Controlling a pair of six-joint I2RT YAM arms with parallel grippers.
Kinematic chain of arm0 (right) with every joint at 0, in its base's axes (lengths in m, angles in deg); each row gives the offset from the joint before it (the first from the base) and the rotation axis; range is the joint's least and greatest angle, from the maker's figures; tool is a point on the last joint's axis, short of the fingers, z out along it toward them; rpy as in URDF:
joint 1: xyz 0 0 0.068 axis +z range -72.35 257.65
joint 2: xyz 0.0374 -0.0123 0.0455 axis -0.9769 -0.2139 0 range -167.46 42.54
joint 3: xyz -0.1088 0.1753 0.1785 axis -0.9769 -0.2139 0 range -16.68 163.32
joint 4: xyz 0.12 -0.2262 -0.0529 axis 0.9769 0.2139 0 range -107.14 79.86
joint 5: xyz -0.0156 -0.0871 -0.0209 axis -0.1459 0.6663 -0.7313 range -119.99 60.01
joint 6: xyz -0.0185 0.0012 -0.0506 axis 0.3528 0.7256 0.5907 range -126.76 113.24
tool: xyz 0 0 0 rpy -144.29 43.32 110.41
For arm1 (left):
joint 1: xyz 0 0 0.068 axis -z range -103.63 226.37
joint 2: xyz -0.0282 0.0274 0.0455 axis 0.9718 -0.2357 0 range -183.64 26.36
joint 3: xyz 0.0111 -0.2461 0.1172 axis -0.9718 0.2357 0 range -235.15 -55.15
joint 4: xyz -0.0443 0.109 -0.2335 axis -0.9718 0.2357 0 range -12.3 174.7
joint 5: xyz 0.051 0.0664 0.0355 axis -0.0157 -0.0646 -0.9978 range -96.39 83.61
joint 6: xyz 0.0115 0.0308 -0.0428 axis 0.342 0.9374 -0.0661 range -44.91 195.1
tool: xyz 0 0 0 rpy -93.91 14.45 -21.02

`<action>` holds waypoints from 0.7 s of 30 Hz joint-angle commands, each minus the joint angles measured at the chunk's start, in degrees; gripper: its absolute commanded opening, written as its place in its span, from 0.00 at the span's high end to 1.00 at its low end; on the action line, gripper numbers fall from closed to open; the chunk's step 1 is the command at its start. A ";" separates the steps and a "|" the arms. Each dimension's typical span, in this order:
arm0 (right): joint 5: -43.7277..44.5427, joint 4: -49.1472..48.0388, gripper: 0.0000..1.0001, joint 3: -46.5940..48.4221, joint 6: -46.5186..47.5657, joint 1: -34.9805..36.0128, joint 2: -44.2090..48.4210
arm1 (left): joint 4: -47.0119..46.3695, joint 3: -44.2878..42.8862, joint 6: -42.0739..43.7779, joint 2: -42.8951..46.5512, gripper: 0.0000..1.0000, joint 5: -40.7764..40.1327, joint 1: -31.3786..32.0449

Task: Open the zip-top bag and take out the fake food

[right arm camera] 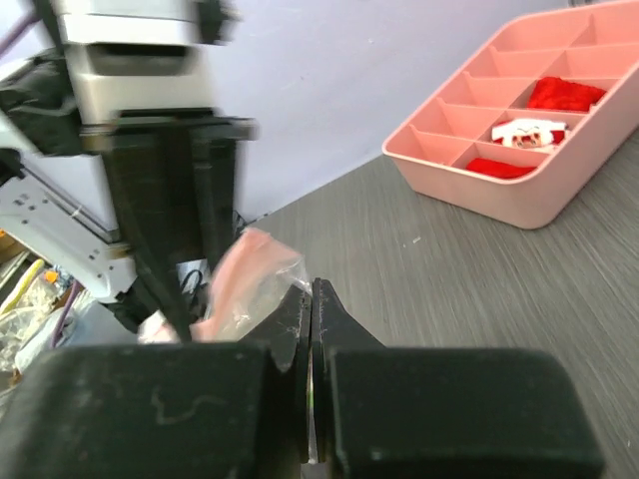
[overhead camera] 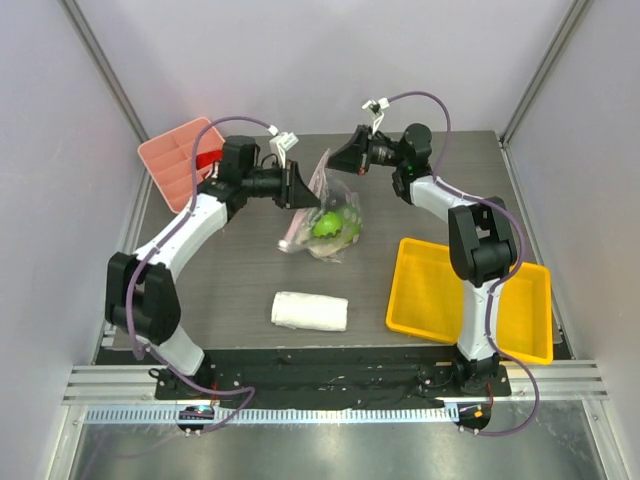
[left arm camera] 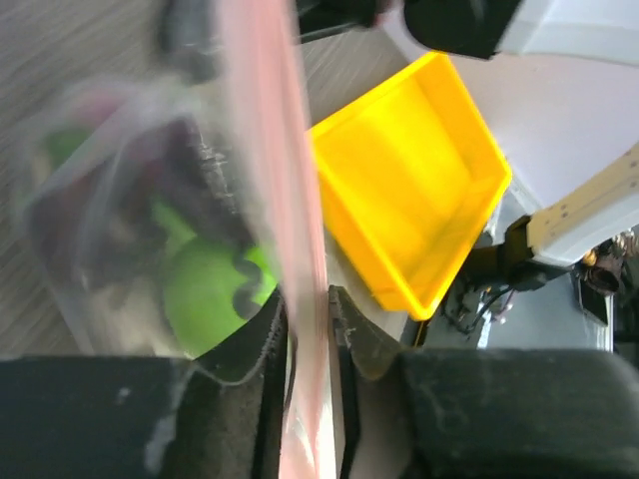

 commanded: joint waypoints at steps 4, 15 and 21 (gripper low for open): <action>6.75 24.23 0.99 6.75 17.59 2.23 3.75 | -10.66 4.23 -7.61 11.15 1.00 -9.23 1.59; 13.26 47.62 0.98 8.25 25.77 2.76 10.52 | -10.58 2.65 -11.49 8.43 0.88 -14.08 1.59; 9.04 47.80 0.99 8.77 27.27 2.76 9.64 | -9.80 3.98 -10.52 13.53 0.58 -18.13 0.80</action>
